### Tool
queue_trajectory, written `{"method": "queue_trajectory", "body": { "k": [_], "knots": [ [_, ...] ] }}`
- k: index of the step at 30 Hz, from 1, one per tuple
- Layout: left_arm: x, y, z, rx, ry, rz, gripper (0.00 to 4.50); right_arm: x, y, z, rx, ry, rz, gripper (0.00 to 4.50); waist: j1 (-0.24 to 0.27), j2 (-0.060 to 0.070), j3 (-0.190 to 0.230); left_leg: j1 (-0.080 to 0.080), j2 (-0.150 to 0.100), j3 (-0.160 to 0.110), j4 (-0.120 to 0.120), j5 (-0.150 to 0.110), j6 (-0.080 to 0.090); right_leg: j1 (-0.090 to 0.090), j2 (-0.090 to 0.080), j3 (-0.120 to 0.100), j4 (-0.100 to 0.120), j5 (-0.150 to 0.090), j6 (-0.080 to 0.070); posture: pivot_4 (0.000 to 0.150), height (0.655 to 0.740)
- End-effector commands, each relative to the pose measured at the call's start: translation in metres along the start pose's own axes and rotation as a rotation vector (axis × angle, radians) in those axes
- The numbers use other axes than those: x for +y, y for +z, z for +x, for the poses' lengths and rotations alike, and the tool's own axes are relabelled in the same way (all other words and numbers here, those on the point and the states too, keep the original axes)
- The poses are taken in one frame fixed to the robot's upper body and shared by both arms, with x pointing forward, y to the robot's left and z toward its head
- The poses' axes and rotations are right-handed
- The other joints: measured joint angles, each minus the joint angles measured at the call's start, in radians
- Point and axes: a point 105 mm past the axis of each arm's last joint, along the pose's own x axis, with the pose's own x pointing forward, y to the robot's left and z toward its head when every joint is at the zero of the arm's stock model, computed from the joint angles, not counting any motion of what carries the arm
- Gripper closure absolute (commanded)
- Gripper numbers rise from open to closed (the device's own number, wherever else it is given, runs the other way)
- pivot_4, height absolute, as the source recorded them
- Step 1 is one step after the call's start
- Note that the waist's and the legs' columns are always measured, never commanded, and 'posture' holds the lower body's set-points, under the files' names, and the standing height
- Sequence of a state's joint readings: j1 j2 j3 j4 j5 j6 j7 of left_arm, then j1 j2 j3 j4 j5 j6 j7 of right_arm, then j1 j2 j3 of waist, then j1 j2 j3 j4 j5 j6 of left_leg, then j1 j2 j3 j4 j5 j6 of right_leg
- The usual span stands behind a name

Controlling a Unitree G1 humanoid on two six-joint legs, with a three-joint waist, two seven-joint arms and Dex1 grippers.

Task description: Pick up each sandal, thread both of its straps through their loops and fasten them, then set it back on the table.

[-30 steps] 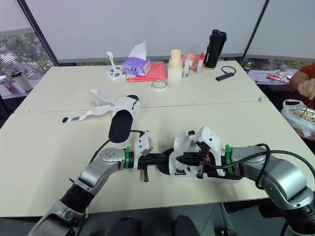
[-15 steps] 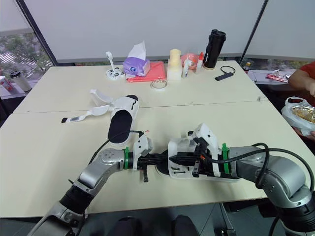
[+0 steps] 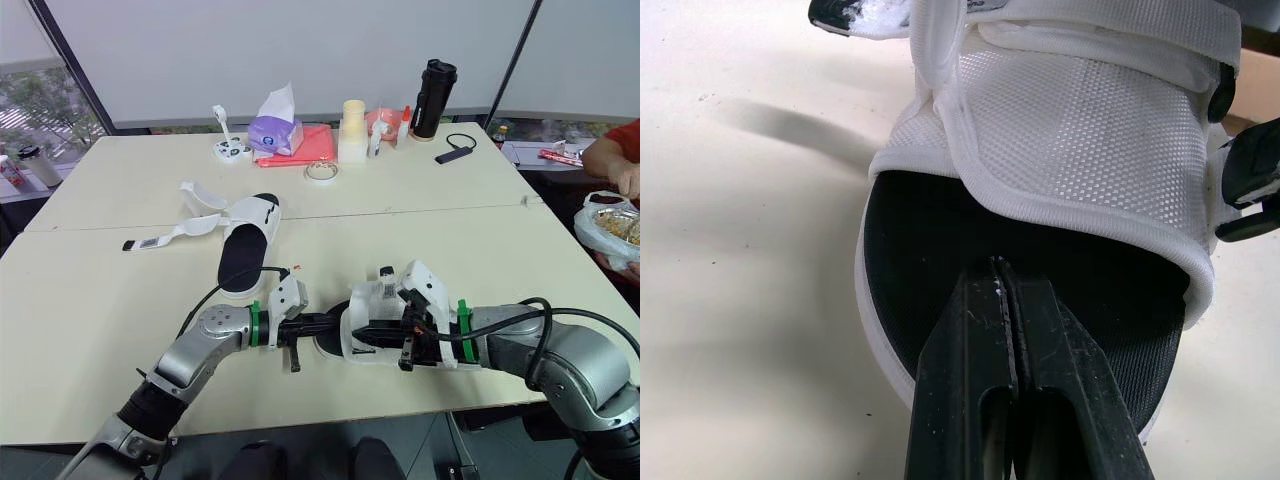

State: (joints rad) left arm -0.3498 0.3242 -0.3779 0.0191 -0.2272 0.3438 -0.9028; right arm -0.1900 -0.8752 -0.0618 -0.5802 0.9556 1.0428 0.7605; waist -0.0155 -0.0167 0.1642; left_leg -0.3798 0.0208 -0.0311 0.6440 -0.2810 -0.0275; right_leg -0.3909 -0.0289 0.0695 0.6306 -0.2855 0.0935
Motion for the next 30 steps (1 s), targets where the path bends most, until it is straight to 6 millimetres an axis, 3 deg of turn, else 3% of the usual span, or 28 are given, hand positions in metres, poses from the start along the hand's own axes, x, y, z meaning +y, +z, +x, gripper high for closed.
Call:
{"method": "queue_trajectory", "body": {
  "k": [1, 12, 22, 30],
  "knots": [
    [-0.005, -0.055, -0.009, 0.19, 0.018, -0.131, 4.5, 0.005, 0.01, -0.003, -0.051, 0.037, 0.054, 4.48, 0.0, 0.0, 0.0, 0.0, 0.0, 0.0, 0.0, 0.0, 0.0, 0.0, 0.0, 0.0, 0.0, 0.0, 0.0, 0.15, 0.74],
    [-0.006, -0.056, -0.009, 0.189, 0.02, -0.136, 4.5, 0.004, 0.015, -0.003, -0.068, 0.028, 0.086, 4.48, 0.0, 0.0, 0.0, 0.0, 0.0, 0.0, 0.0, 0.0, 0.0, 0.0, 0.0, 0.0, 0.0, 0.0, 0.0, 0.15, 0.74],
    [-0.006, -0.056, -0.008, 0.188, 0.024, -0.139, 4.5, 0.005, 0.007, 0.0, -0.022, 0.042, 0.103, 4.48, 0.0, 0.0, 0.0, 0.0, 0.0, 0.0, 0.0, 0.0, 0.0, -0.001, 0.0, 0.0, 0.0, 0.0, 0.0, 0.15, 0.74],
    [-0.005, -0.057, -0.009, 0.191, 0.035, -0.141, 4.5, -0.022, -0.024, 0.006, 0.214, -0.145, -0.237, 4.48, 0.0, -0.001, -0.002, 0.001, 0.0, 0.0, 0.0, 0.0, 0.0, 0.0, 0.0, 0.0, 0.0, 0.0, 0.0, 0.15, 0.74]
  ]
}}
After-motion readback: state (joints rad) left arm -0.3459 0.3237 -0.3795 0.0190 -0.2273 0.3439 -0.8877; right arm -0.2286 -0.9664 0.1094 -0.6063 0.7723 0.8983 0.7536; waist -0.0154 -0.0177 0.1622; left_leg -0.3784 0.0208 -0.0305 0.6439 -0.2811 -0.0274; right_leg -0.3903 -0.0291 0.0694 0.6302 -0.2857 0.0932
